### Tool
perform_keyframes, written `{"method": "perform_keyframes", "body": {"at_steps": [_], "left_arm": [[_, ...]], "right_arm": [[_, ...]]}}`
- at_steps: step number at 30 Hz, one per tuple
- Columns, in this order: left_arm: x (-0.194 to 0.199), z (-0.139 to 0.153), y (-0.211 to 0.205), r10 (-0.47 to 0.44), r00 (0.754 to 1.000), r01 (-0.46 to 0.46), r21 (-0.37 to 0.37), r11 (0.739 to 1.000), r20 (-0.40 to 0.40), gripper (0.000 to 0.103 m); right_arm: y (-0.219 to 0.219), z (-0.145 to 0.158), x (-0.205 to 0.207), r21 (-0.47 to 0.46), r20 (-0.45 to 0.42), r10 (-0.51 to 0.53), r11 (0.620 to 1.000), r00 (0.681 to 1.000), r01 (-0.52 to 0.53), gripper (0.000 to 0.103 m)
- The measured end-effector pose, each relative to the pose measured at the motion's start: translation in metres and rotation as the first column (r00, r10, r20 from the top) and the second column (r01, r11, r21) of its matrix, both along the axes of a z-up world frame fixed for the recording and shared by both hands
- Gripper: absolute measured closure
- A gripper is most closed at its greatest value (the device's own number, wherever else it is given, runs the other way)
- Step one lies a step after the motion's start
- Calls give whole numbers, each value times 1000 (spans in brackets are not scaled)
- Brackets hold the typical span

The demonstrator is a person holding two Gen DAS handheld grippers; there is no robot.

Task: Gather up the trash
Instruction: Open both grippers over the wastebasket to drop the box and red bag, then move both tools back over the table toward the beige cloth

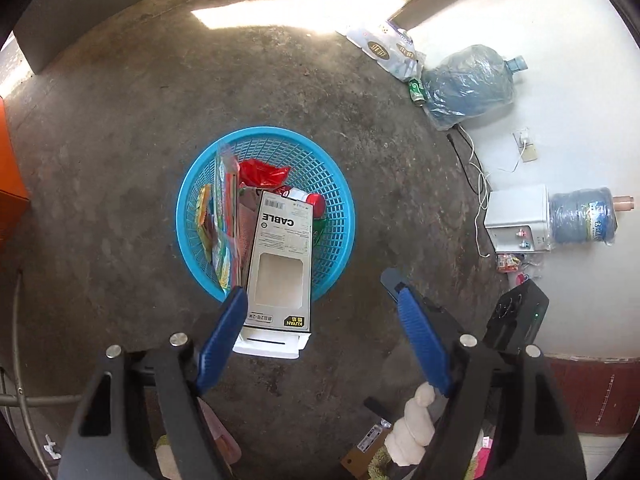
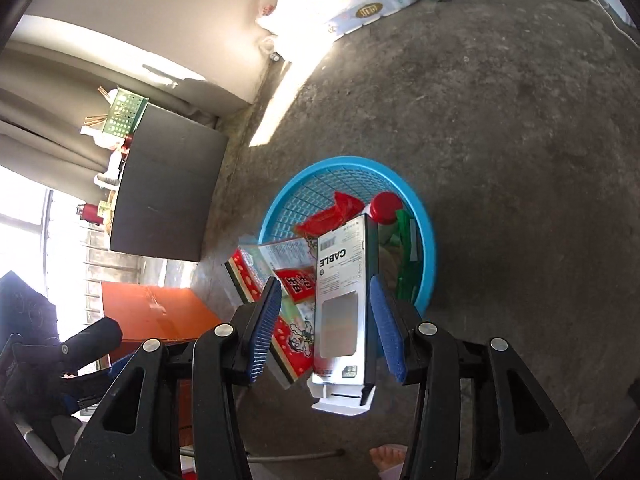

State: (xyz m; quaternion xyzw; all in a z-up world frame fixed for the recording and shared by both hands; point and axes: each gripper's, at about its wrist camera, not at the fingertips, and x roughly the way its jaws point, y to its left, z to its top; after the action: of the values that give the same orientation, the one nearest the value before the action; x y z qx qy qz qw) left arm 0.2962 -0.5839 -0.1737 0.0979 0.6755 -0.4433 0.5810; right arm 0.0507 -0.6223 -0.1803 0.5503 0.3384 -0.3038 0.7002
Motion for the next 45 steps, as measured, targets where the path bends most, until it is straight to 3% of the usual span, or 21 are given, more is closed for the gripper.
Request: {"method": "perform_keyframes", "body": {"at_steps": [5, 11, 16, 21, 25, 29, 31, 34, 36, 39, 40, 42, 44, 45], "left_arm": [[-2, 35, 25, -3, 999, 5, -62, 998, 36, 28], [-21, 103, 72, -15, 996, 29, -165, 986, 87, 28], [-53, 158, 146, -20, 986, 64, -262, 963, 166, 27], [-69, 190, 248, 75, 968, 9, -330, 944, 240, 27], [-61, 202, 350, 252, 920, -130, -371, 919, 300, 27], [-50, 206, 465, 468, 812, -327, -392, 860, 349, 27], [-45, 202, 524, 574, 740, -441, -393, 807, 349, 27], [-38, 194, 604, 695, 620, -576, -391, 718, 363, 27], [-34, 189, 647, 752, 541, -645, -388, 659, 378, 27], [-20, 184, 695, 808, 459, -704, -403, 585, 369, 27], [-16, 183, 705, 818, 441, -711, -413, 569, 368, 27], [-5, 180, 717, 821, 428, -714, -415, 564, 378, 27], [10, 177, 720, 815, 439, -712, -407, 572, 377, 27], [20, 176, 718, 808, 458, -703, -406, 584, 369, 27]], "right_arm": [[19, 14, -21, -30, -20, 5, 1000, 1000, -6, 58], [59, 54, -54, -123, -42, 56, 991, 998, -60, 54], [102, 98, -79, -206, -9, 114, 972, 993, -114, 38], [137, 133, -81, -255, 20, 224, 944, 974, -212, 30], [160, 160, -62, -298, 30, 330, 904, 944, -306, 27], [190, 184, -29, -335, 53, 440, 853, 896, -400, 23], [210, 193, -6, -346, 54, 506, 818, 861, -459, 22], [249, 206, 40, -369, 46, 626, 735, 779, -569, 21], [283, 213, 76, -379, 50, 717, 658, 695, -651, 21], [348, 216, 130, -382, 57, 836, 523, 546, -762, 21], [373, 215, 148, -378, 54, 869, 474, 493, -795, 21], [424, 211, 179, -375, 47, 920, 378, 389, -846, 21], [475, 204, 208, -381, 28, 956, 280, 291, -881, 21], [496, 200, 223, -391, 12, 966, 241, 257, -888, 21]]}}
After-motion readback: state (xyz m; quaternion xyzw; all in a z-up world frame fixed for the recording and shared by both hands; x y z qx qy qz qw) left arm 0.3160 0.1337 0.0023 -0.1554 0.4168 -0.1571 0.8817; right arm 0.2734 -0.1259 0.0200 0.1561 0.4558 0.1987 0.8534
